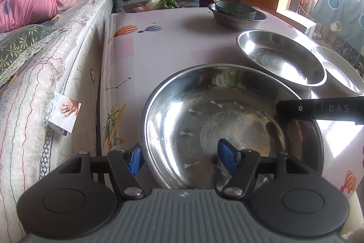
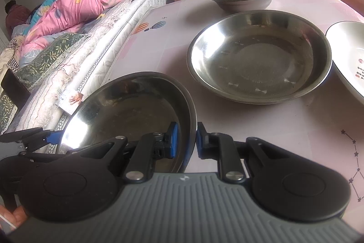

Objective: Organize plates and bowls

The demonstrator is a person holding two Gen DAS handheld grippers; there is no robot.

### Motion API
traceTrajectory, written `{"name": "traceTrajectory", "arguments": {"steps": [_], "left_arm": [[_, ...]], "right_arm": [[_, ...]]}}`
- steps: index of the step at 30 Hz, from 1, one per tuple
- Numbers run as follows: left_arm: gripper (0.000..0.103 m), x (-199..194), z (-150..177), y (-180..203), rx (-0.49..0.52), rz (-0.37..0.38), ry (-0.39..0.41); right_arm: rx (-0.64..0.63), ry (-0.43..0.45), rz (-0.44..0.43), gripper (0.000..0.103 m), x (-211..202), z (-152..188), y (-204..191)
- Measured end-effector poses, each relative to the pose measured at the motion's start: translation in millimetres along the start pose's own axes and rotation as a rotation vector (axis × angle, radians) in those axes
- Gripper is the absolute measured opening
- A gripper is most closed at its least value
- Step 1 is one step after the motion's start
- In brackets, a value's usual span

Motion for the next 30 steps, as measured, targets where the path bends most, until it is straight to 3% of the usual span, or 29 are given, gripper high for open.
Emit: {"name": "traceTrajectory", "arguments": {"steps": [14, 30], "left_arm": [[0.067, -5.5, -1.9, -4.8, 0.019, -0.04, 0.012], [0.069, 10.4, 3.3, -4.2, 0.028, -0.049, -0.044]], "right_arm": [[-0.023, 0.006, -0.014, 0.017, 0.1, -0.4, -8.6], [-0.031, -0.009, -0.015, 0.017, 9.6, 4.3, -4.2]]}}
Point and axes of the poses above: each gripper's, at about its wrist camera, not at the fingertips, and x roughly the way its jaws point, y to its right, z to its underside, the point moved 10 cm from there along x, roughly the way its jaws point, and after that the axes turned 7 degrees about x, right-handed, at the moved point
